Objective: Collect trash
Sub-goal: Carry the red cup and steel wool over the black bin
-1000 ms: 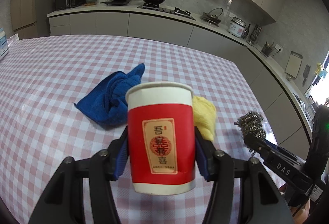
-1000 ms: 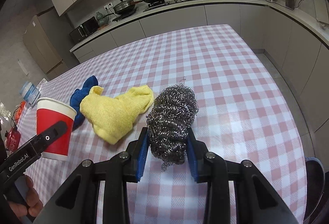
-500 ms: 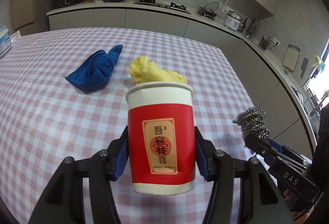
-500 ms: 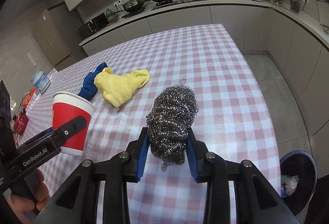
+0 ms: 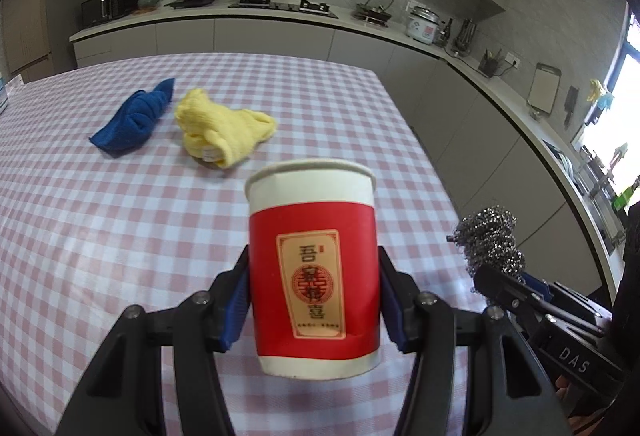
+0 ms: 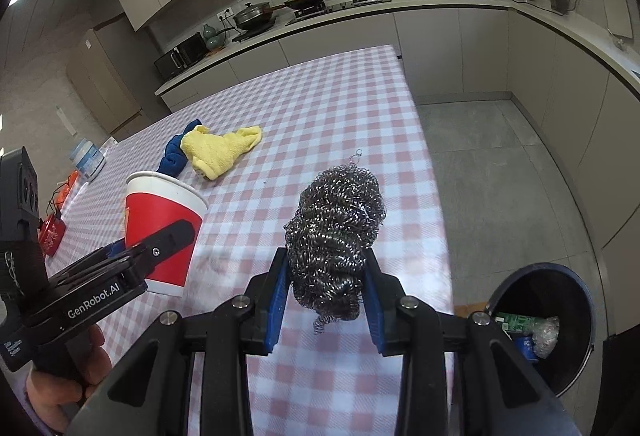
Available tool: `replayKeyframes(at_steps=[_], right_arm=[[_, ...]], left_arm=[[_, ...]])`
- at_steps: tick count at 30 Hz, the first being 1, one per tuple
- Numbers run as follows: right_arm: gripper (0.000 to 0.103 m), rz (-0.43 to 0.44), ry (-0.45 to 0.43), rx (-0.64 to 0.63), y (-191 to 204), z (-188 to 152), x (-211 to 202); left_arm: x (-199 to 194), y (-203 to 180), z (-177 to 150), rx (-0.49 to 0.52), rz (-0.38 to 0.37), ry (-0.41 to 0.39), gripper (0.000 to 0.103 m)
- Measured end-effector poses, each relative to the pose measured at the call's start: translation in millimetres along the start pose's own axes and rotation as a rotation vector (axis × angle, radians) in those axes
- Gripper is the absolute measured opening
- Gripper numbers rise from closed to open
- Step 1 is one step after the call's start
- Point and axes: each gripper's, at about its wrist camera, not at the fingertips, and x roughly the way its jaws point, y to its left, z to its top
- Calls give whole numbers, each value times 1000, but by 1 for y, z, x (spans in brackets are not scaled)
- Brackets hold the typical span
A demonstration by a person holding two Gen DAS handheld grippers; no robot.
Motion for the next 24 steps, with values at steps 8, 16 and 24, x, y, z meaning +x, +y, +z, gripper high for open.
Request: replayKeyframes(at_steps=[8,16,24], right_arm=[[37,-46,-40,62,-43,-18,-39],[37,-140,-72,169,-103,-41,-78],[37,-231,-83,268,-164,-66,-114]], left_arm=[[5,-59,-10,82,-75,24,57],[18,-130,-21,183,-184,66,57],[33,-197,-37,267,-277,116,57]])
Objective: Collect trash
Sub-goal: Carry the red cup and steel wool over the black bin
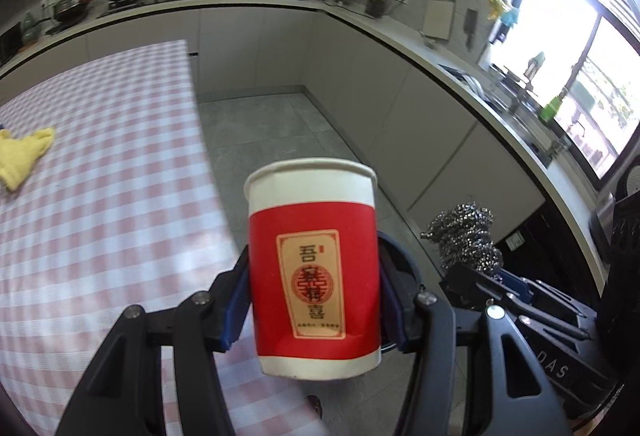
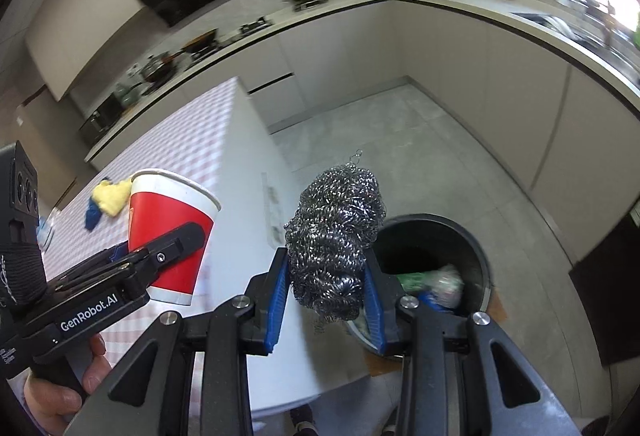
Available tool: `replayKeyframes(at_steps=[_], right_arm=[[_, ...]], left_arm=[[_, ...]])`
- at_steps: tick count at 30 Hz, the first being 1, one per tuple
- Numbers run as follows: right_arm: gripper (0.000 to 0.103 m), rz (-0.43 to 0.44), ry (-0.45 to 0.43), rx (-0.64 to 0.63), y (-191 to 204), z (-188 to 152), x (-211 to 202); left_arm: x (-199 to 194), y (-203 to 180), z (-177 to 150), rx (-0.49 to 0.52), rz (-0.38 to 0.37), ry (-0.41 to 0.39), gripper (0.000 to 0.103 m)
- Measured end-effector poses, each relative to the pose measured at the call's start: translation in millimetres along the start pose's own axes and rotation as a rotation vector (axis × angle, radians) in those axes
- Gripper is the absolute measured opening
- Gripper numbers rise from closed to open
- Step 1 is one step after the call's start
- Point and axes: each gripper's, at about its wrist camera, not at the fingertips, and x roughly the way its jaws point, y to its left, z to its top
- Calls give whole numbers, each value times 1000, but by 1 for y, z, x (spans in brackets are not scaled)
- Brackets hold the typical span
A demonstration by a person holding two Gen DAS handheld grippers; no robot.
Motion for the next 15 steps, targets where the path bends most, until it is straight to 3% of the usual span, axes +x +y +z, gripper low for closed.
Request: replayKeyframes(at_steps=[9,15], right_arm=[[37,-59,33,66,-68,-11,-4],[37,-68,88,94,-107,-19,13]], left_arm=[[41,-50,-9,39,-46,85,57],[74,-65,-24,35,-19,161,57]])
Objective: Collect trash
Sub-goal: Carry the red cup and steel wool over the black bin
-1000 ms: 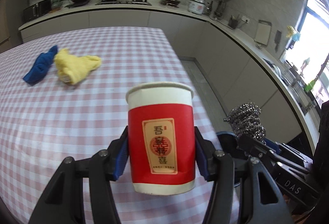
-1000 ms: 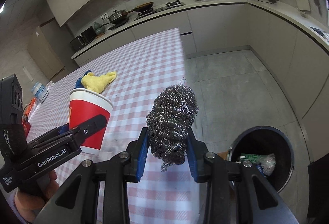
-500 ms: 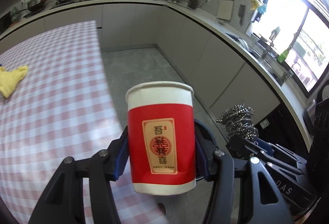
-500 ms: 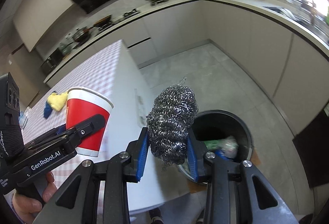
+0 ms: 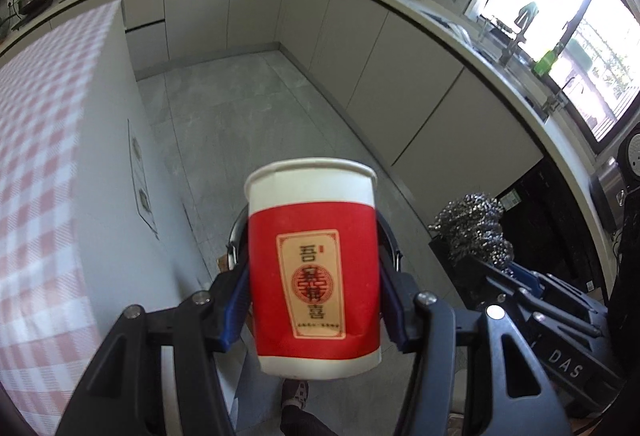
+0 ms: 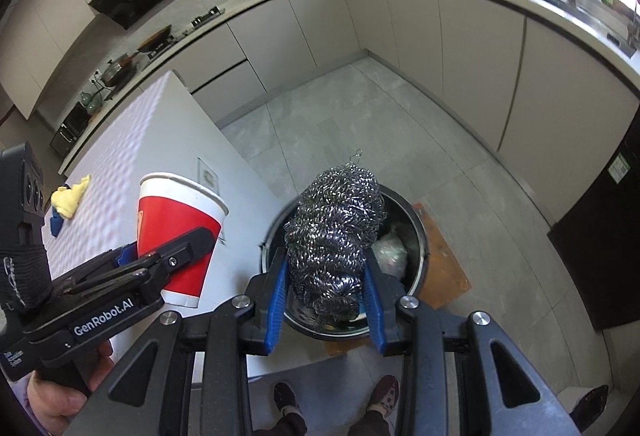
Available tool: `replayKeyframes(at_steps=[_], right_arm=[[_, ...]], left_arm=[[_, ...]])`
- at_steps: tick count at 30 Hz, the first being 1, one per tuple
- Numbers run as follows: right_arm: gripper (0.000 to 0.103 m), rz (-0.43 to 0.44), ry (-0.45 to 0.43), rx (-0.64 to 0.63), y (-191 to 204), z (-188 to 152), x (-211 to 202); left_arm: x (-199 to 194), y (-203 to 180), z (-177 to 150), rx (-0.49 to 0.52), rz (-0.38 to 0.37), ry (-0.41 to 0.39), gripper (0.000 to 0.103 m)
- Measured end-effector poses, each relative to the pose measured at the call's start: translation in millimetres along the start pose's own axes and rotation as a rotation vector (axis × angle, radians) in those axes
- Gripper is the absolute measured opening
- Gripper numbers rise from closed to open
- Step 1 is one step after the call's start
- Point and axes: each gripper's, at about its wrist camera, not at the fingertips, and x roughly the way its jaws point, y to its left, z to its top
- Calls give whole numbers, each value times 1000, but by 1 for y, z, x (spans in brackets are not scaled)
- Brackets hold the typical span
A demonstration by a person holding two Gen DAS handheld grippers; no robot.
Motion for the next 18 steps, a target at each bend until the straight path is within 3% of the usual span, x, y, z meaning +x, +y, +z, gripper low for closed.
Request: replayKeyframes(at_steps=[18], right_arm=[[37,42,188,-67,-31,15,116]], left_arm=[[69,-2,-16,-104,117,126,57]])
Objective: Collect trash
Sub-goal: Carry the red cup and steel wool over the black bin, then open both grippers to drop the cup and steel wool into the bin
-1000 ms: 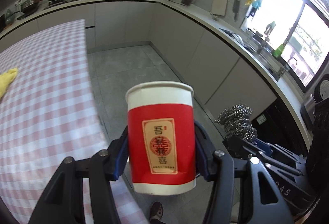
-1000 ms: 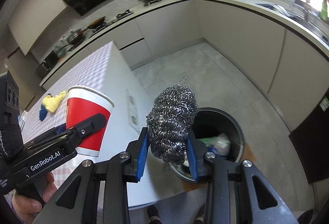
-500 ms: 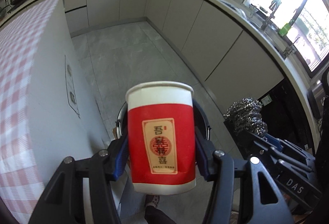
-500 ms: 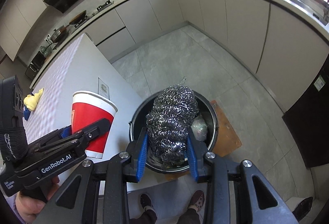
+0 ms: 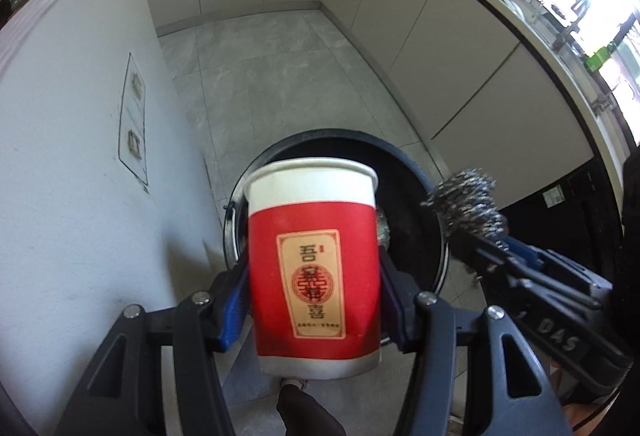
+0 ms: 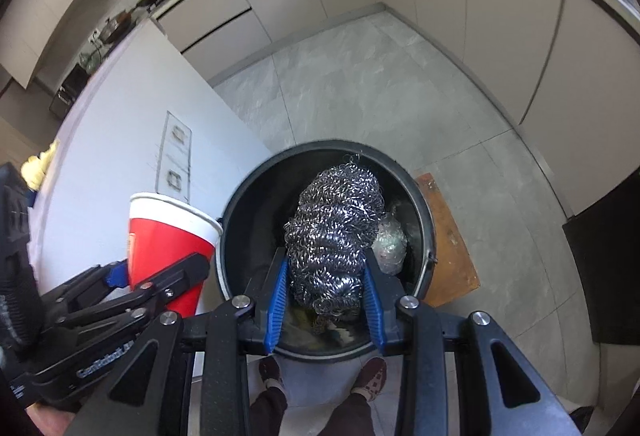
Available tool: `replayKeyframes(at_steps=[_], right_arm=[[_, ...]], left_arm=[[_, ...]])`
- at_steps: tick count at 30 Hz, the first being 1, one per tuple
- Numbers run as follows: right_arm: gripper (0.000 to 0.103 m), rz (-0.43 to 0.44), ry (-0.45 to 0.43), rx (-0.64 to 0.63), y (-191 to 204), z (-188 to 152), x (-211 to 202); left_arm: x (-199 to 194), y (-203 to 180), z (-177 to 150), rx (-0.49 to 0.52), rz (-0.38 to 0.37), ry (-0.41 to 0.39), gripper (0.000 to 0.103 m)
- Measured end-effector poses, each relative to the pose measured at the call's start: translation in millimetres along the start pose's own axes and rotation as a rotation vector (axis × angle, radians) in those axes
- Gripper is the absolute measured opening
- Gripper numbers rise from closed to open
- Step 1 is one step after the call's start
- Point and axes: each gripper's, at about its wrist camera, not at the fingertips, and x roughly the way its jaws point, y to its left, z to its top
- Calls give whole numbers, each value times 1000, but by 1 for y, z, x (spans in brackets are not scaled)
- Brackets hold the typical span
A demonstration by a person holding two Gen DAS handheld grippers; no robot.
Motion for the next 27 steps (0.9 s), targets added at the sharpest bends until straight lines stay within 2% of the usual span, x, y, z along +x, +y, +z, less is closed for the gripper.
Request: replayKeyframes(at_steps=[7,12,19,27], right_arm=[[39,4,69,-44,-6,6,43],[57,-8,57,-52,-12,11,46],[57,-24,-1,-57,-12,16,23],[57,-56,29,-34,-11,10,15]], left_arm=[[31,-4,-1,-33,22,59,61],[41,-4,2,-44,52,89,66],[34,-5,8,-45,63,70,69],[14,-6,7,-42,69,53,69]])
